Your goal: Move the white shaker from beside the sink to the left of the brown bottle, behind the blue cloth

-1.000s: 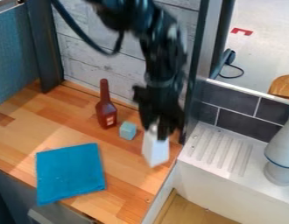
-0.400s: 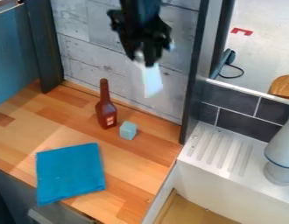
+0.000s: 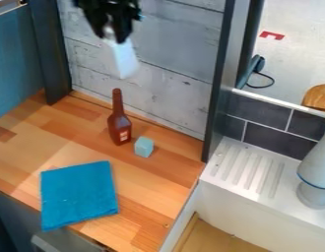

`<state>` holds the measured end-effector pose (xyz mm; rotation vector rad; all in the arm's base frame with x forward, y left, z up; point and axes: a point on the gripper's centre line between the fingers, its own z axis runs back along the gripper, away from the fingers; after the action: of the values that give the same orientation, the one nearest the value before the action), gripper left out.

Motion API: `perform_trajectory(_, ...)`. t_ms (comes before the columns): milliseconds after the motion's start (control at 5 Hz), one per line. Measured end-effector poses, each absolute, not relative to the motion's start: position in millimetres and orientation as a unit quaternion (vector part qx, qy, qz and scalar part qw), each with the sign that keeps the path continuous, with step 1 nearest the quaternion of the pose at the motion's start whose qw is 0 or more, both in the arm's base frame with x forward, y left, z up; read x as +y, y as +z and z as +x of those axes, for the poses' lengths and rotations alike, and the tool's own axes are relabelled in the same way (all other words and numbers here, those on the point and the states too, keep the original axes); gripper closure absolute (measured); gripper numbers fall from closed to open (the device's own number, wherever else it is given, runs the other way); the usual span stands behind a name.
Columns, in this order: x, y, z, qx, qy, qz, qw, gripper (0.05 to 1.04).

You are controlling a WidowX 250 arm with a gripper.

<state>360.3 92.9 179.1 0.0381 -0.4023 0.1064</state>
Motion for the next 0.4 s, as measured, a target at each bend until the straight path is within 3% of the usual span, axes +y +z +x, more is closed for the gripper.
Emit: perform_trajectory(400,112,163,358,-0.221,0.062,0.031,0.973,0.549)
